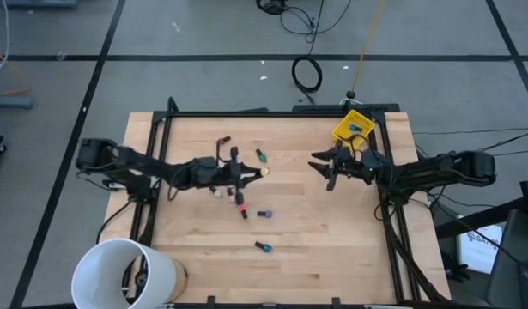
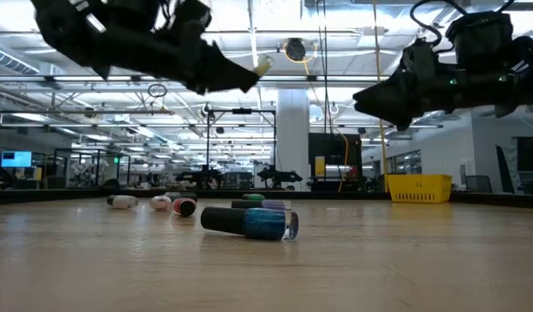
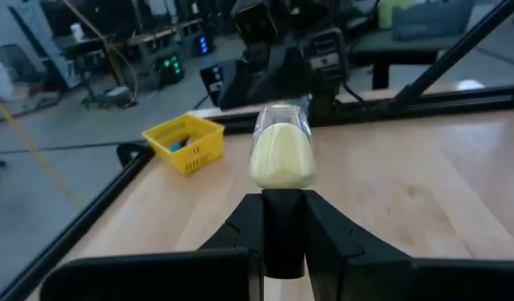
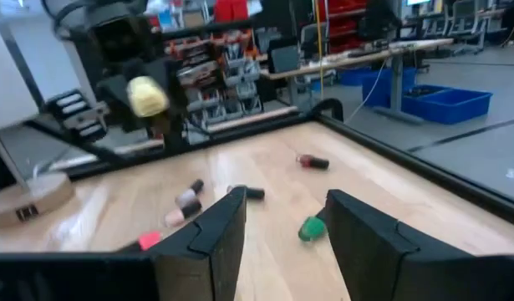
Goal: Pick & Place Nail Polish
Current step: Put the yellow nail polish bottle into the yellow bin
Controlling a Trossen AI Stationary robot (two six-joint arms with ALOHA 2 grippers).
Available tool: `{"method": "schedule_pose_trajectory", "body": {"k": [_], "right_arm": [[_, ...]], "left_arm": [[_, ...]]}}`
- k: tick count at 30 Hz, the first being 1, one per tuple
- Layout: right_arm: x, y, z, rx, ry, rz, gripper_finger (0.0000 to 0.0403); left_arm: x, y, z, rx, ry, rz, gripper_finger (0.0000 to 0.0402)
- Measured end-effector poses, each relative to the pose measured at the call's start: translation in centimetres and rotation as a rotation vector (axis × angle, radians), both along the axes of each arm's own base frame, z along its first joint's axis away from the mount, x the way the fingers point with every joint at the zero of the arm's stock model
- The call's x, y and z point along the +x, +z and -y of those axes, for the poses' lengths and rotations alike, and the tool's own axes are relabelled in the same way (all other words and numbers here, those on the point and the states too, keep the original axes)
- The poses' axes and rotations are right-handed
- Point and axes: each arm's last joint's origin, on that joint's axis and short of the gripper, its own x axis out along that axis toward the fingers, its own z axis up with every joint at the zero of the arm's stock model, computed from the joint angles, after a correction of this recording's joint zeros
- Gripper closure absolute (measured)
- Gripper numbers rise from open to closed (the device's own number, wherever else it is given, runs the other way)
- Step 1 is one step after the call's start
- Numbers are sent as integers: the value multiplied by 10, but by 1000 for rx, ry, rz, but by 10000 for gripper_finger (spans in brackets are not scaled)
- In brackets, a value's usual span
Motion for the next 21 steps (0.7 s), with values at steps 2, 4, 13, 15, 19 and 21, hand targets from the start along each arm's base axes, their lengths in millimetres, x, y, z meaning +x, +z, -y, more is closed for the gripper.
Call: {"method": "schedule_pose_trajectory", "body": {"k": [2, 4, 13, 15, 19, 21], "right_arm": [[6, -1, -1, -17, 13, -9, 248], [11, -1, -3, -42, 30, -14, 248], [46, 11, 2, -114, 47, 34, 231], [56, 13, 2, -118, 111, 30, 219], [72, 14, 2, -104, 183, 24, 188], [75, 16, 2, -101, 190, 34, 172]], "left_arm": [[5, -8, -8, -15, -6, 17, 365], [10, -16, -14, -28, -6, 42, 365], [29, -27, -34, -74, -68, 99, 365], [36, -25, -34, -75, -128, 109, 365], [48, -17, -30, -52, -235, 135, 365], [51, -11, -29, -39, -245, 156, 365]]}}
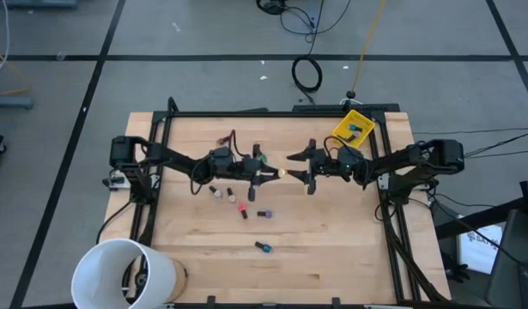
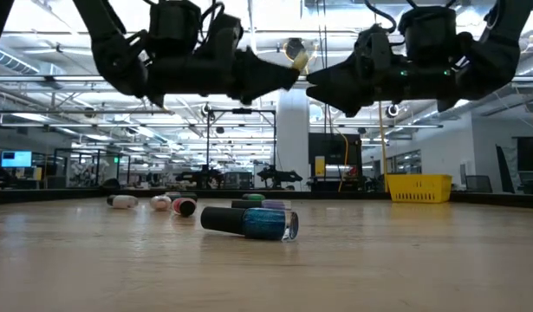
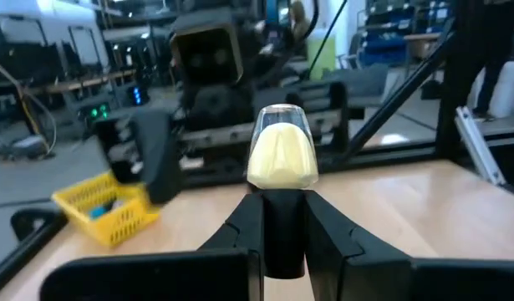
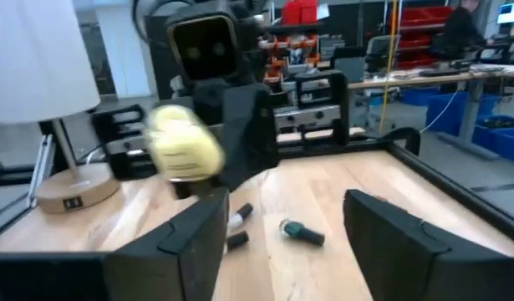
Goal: Pick & Place Nail Polish
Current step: Put the yellow nail polish bottle into the yellow bin
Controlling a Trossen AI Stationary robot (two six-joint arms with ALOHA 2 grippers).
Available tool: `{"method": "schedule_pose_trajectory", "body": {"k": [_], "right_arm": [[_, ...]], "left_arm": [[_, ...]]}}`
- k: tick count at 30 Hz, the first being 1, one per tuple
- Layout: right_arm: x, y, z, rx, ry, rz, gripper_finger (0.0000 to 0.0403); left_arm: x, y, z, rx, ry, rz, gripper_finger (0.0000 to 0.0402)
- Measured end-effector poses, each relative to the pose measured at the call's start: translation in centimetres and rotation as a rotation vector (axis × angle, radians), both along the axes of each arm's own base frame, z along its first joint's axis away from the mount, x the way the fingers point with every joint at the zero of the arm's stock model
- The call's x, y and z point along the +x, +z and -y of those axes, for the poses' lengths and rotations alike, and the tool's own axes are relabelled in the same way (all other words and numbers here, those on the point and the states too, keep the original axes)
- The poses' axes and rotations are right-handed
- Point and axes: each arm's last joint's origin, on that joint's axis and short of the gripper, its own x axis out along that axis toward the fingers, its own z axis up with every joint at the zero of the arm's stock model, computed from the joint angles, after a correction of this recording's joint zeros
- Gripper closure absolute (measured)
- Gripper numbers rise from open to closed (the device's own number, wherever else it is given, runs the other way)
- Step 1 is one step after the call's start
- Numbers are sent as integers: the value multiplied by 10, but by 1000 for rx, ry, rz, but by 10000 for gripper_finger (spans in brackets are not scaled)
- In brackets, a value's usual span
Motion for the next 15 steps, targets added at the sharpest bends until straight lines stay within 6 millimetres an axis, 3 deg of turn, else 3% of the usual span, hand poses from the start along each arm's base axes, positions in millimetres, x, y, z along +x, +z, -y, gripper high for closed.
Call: {"method": "schedule_pose_trajectory", "body": {"k": [6, 15], "right_arm": [[-3, 16, -6, -21, 41, 86, 143], [-6, 25, -23, -7, 197, 122, 145]], "left_arm": [[9, 16, -1, 32, -16, 62, 365], [9, 16, -1, 57, -22, 58, 365]]}}
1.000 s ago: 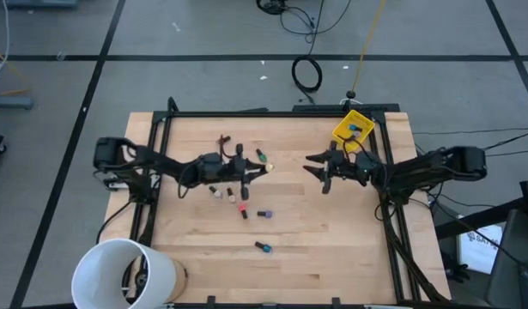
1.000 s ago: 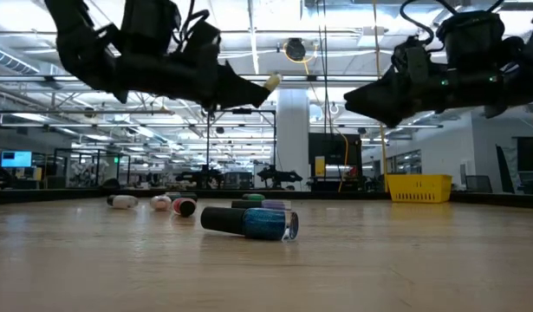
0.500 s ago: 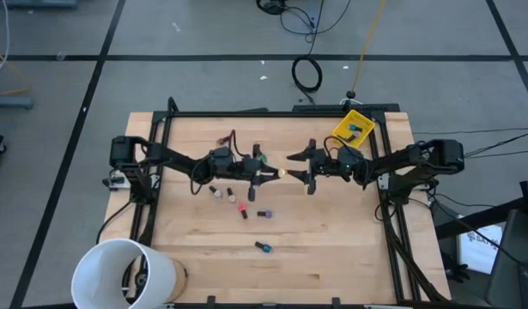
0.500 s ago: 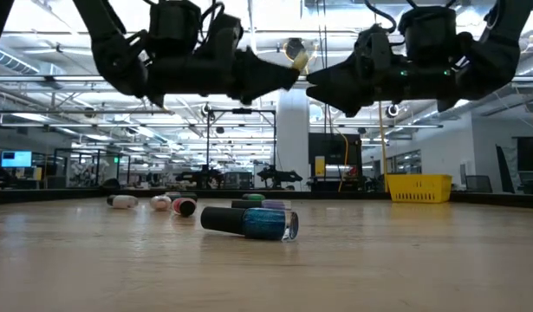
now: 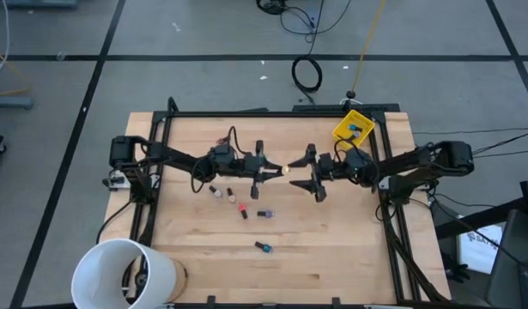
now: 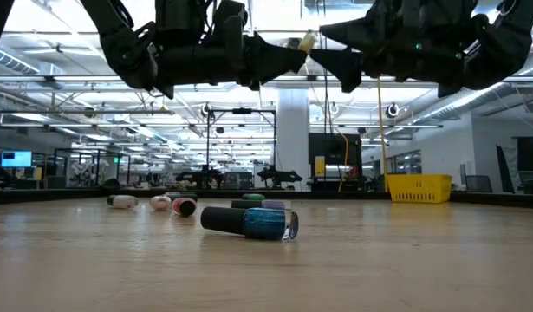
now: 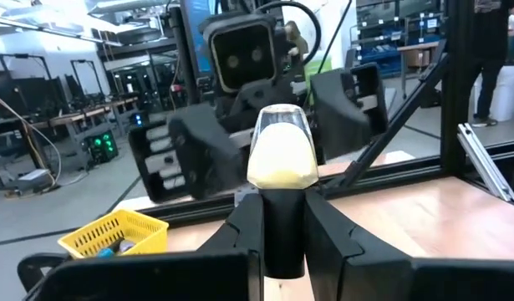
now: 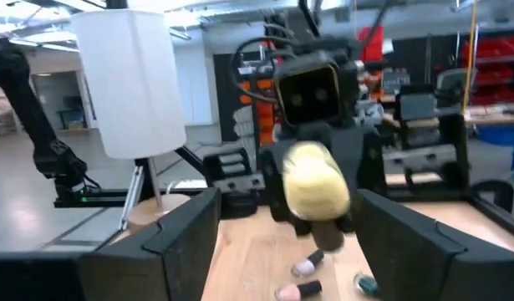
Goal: Pick & Place Nail Polish
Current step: Put the yellow nail polish bottle into the yellow bin
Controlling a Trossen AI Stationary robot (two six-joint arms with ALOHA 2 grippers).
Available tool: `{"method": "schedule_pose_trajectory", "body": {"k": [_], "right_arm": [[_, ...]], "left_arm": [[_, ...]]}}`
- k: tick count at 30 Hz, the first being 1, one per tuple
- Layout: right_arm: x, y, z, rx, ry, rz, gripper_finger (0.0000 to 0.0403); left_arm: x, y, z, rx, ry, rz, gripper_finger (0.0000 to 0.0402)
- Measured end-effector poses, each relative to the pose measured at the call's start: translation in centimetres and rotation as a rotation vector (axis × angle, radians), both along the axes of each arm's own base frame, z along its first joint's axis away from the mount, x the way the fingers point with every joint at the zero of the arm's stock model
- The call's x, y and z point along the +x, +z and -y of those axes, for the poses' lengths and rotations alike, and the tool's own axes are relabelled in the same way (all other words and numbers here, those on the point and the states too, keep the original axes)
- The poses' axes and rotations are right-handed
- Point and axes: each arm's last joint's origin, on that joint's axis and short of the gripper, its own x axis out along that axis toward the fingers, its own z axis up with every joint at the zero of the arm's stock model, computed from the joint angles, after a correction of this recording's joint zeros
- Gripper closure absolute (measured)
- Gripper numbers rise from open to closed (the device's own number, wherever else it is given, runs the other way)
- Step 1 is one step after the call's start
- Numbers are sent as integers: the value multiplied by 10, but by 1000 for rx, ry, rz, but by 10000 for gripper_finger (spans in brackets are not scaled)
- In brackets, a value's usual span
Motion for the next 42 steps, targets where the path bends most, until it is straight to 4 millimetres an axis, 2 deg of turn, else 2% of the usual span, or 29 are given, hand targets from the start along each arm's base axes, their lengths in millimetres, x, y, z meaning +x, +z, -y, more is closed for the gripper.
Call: {"method": "schedule_pose_trajectory", "body": {"k": [16, 34, 39, 42], "right_arm": [[13, 11, -5, -95, -44, -14, 155], [14, 9, -4, -147, -54, -23, 302], [14, 9, -5, -152, -49, -32, 309], [14, 8, -5, -149, -47, -35, 309]], "left_arm": [[0, 0, 5, 0, -5, 5, 365], [1, -1, 7, -37, -21, -14, 365], [1, -2, 13, -50, -47, -23, 363], [1, -2, 16, -44, -23, -21, 333]]}}
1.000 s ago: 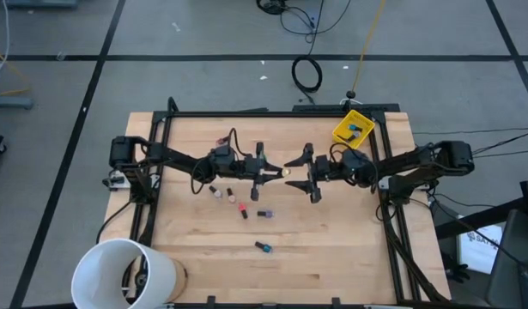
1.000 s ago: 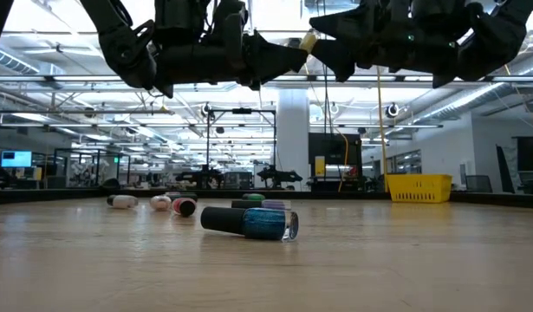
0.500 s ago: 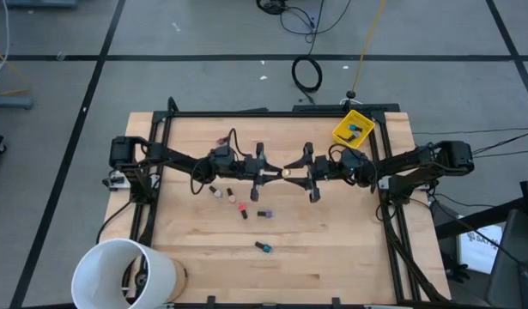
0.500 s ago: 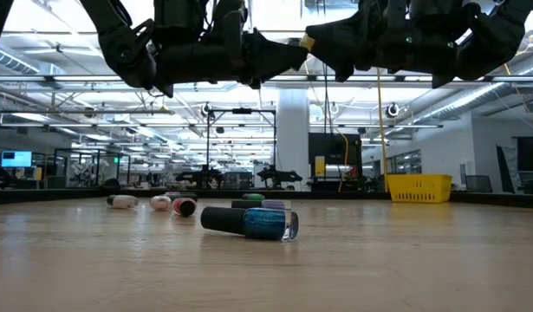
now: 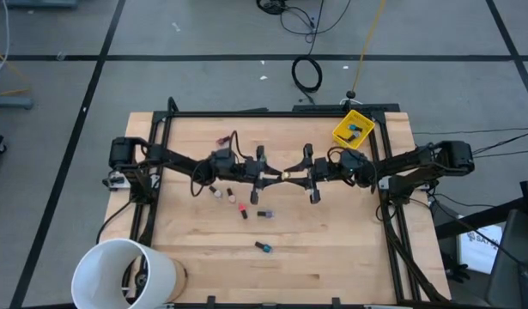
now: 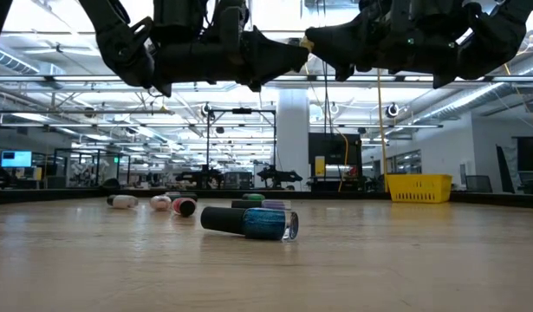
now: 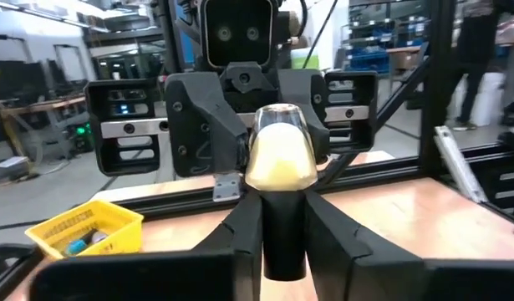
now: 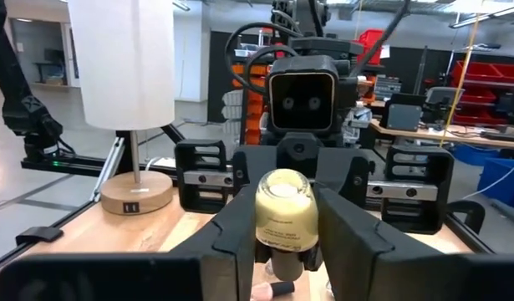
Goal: Pick & Place Nail Polish
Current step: Put the yellow nail polish bottle into the yellow bin
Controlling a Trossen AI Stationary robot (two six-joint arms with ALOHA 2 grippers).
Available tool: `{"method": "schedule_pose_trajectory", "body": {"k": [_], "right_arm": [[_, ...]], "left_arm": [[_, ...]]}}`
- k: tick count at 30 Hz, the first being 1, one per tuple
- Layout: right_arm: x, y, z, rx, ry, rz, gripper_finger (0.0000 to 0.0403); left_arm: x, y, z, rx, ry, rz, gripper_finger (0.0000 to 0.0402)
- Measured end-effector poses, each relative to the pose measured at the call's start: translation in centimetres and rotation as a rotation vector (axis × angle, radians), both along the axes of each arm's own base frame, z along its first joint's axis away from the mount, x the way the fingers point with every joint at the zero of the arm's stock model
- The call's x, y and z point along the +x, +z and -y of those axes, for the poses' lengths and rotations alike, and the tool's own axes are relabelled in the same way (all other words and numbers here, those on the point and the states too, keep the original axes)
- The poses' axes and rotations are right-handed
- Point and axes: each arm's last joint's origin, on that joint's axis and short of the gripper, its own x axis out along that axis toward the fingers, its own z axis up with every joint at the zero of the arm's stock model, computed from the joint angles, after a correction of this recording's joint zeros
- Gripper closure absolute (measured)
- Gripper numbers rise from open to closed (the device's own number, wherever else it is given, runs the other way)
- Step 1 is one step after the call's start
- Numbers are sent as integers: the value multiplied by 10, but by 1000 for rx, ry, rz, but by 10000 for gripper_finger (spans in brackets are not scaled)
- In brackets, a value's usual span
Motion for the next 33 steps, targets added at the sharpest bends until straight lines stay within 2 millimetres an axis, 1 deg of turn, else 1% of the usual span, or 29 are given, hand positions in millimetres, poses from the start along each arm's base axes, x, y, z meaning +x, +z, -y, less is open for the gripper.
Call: {"method": "schedule_pose_trajectory", "body": {"k": [4, 6, 10, 14, 19, 26, 28, 33], "right_arm": [[0, -1, 0, 4, -2, -7, 312], [0, -1, 0, 5, -4, -10, 312], [0, -3, 1, 8, -8, -29, 313], [0, -7, 6, 23, -28, -76, 313], [0, -13, 13, 45, -122, -138, 315], [-1, -17, 18, 50, -147, -179, 316], [-1, -19, 20, 47, -183, -190, 318], [-3, -23, 25, 46, -239, -234, 318]], "left_arm": [[1, 0, 2, -6, 72, 1, 279], [1, 0, 3, -8, 96, 1, 257], [1, -1, 4, -11, 123, -8, 227], [1, -5, 3, -13, 159, -51, 206], [1, -11, 2, -12, 203, -111, 191], [1, -13, 2, -12, 206, -137, 194], [1, -14, 1, -12, 211, -148, 193], [0, -21, 1, -11, 214, -223, 192]]}}
